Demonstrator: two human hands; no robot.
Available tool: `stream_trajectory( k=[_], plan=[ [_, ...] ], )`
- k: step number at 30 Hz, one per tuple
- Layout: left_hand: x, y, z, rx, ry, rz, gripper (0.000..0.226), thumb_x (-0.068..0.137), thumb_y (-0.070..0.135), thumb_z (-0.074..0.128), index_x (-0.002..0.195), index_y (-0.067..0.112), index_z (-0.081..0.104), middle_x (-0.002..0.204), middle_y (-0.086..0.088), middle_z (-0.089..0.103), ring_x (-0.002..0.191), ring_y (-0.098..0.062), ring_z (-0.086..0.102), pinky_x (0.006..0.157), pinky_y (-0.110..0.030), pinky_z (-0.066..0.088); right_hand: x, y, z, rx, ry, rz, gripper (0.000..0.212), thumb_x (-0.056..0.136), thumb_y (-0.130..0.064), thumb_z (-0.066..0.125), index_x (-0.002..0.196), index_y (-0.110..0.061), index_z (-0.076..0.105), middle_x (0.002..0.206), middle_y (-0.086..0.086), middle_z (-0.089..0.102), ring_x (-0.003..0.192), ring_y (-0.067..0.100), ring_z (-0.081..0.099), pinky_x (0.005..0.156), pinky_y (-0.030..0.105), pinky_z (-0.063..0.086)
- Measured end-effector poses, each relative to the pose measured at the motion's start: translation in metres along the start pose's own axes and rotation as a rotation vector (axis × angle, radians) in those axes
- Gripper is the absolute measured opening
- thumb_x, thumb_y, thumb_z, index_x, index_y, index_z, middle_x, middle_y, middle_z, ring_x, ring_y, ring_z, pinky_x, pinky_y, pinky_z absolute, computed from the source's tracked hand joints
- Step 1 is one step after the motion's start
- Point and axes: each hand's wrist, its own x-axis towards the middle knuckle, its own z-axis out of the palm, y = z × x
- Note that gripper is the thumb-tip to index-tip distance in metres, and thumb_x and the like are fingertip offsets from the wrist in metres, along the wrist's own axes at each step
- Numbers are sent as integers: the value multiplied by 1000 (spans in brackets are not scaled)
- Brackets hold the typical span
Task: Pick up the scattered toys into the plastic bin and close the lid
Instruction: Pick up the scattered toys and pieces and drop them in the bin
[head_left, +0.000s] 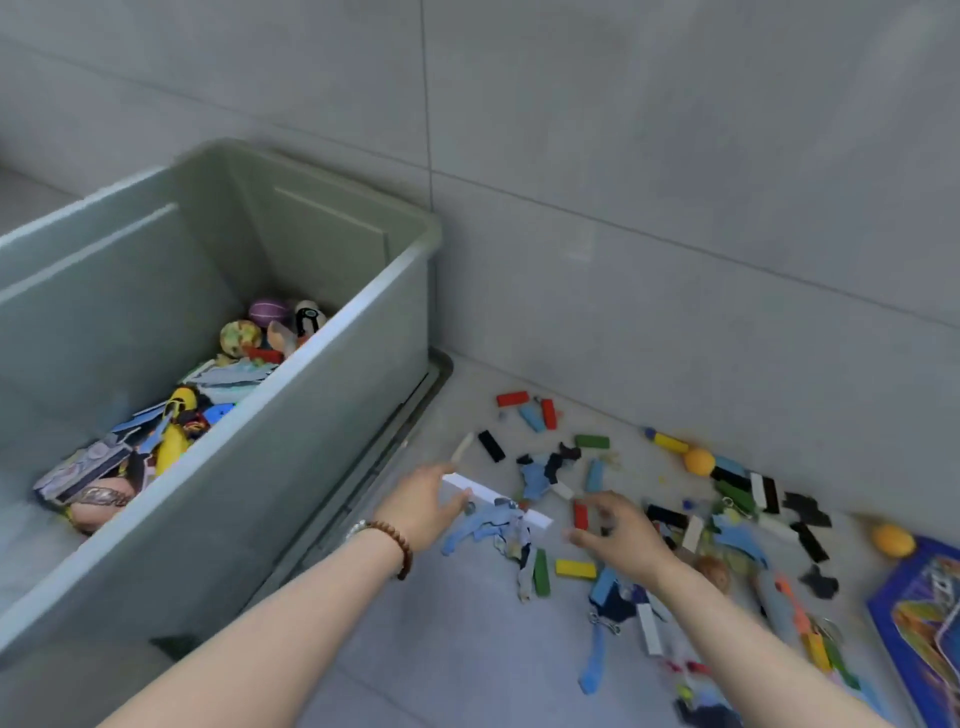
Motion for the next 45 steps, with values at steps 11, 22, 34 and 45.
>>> stream_trajectory(
  k=[11, 22, 34, 45],
  plan=[
    [53, -31, 82, 4, -20, -111, 45, 90, 30, 56, 133, 18, 46, 131, -11, 43, 119, -27, 48, 100, -27, 37, 14, 38, 89, 46, 154, -40, 63, 65, -51, 77, 118, -25, 58, 118, -7, 46, 113, 11, 41, 98, 27, 41],
    [36, -36, 107, -200, 87, -119, 16, 79, 13, 71, 88, 16, 58, 81, 2, 53, 74, -14, 50, 69, -20, 42, 10, 28, 120, 206, 237, 27, 41, 78, -18, 72, 115, -21, 56, 101, -7, 44, 104, 10, 40, 80, 15, 30],
    [28, -30, 111, -862, 79, -349, 24, 90, -1, 51, 113, 2, 59, 84, -2, 61, 75, -13, 58, 64, -15, 52, 6, 27, 103, 566, 262, 47, 43, 75, -4, 73, 105, -25, 51, 109, 0, 54, 91, 9, 51, 77, 16, 44],
    [12, -24, 105, -1501, -137, -513, 33, 97, 39, 43, 101, 11, 61, 78, -5, 59, 65, -14, 53, 55, -22, 54, 13, 0, 84, 602, 259, 7, 41, 77, -27, 75, 114, -19, 57, 118, -7, 54, 101, 10, 51, 74, 14, 44]
  ],
)
